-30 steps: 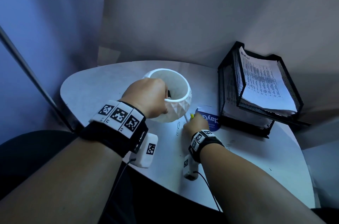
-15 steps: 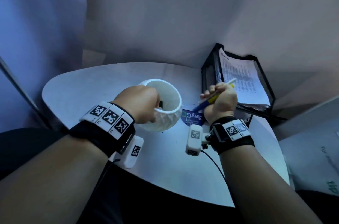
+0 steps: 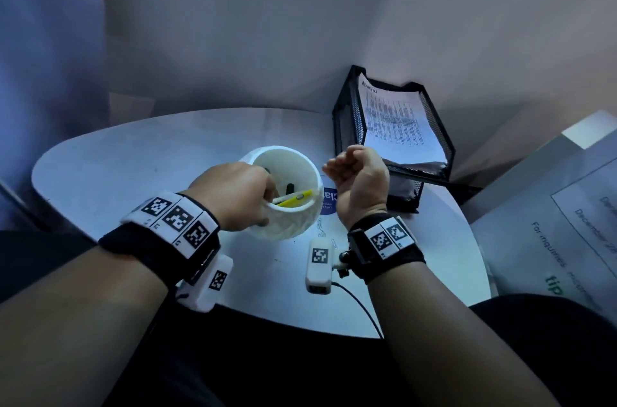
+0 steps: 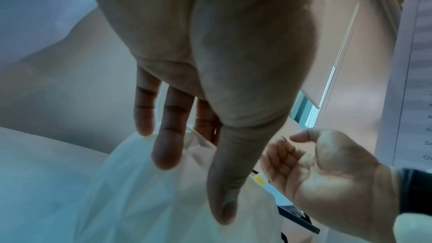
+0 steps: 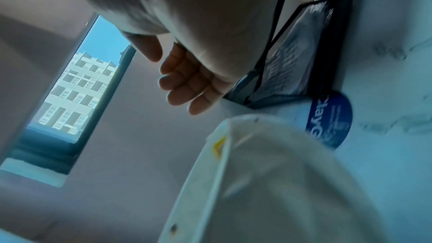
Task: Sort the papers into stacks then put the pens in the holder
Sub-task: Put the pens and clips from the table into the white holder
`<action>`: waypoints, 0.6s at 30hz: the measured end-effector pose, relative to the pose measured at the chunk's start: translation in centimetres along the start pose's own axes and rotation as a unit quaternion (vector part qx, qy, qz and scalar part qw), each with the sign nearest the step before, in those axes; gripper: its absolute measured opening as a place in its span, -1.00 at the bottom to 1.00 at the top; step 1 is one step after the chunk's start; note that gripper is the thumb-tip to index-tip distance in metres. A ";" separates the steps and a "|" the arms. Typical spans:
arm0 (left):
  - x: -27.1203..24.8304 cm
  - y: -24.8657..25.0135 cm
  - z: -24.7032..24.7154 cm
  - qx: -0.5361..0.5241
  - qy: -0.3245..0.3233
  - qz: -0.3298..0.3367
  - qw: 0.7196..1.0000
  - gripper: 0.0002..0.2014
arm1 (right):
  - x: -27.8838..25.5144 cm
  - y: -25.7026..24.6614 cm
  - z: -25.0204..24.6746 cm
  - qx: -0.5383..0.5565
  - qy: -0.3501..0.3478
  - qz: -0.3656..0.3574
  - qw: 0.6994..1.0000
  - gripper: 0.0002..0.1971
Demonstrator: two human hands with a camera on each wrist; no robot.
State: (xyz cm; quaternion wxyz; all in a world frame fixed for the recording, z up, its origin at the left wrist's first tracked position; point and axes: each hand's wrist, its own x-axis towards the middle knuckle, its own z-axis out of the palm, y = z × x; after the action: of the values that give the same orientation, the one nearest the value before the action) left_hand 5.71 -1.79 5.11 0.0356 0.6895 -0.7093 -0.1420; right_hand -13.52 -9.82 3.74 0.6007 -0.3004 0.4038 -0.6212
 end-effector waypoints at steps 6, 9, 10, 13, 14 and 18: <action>0.3 0.0 -0.2 0.006 0.006 -0.006 1.000 -0.79 | 3.5 -0.5 -8.3 -0.199 0.120 0.107 0.967 -0.87; 0.6 -0.2 -0.1 0.007 0.004 -0.008 1.000 -0.77 | 5.6 1.0 -13.8 -0.353 0.157 0.180 0.904 -0.89; 0.7 -0.3 -0.1 0.005 0.005 -0.012 1.000 -0.76 | 5.9 1.6 -15.4 -0.420 0.154 0.188 0.875 -0.81; 1.0 -0.5 0.1 -0.001 0.001 -0.022 1.000 -0.78 | 5.6 3.1 -18.0 -0.556 0.153 0.158 0.801 -0.68; 1.0 -0.6 0.1 -0.002 -0.001 -0.024 1.000 -0.78 | 5.2 3.3 -18.2 -0.588 0.146 0.145 0.782 -0.64; 1.2 -0.7 0.2 -0.010 0.002 -0.026 1.000 -0.79 | 4.7 4.2 -17.4 -0.701 0.047 0.091 0.706 -0.43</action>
State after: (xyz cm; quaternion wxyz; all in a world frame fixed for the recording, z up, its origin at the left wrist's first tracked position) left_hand 6.25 -2.92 4.61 0.0405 0.7077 -0.6895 -0.1489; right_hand -26.78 -11.86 -8.97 0.2514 -0.5672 0.7757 -0.1152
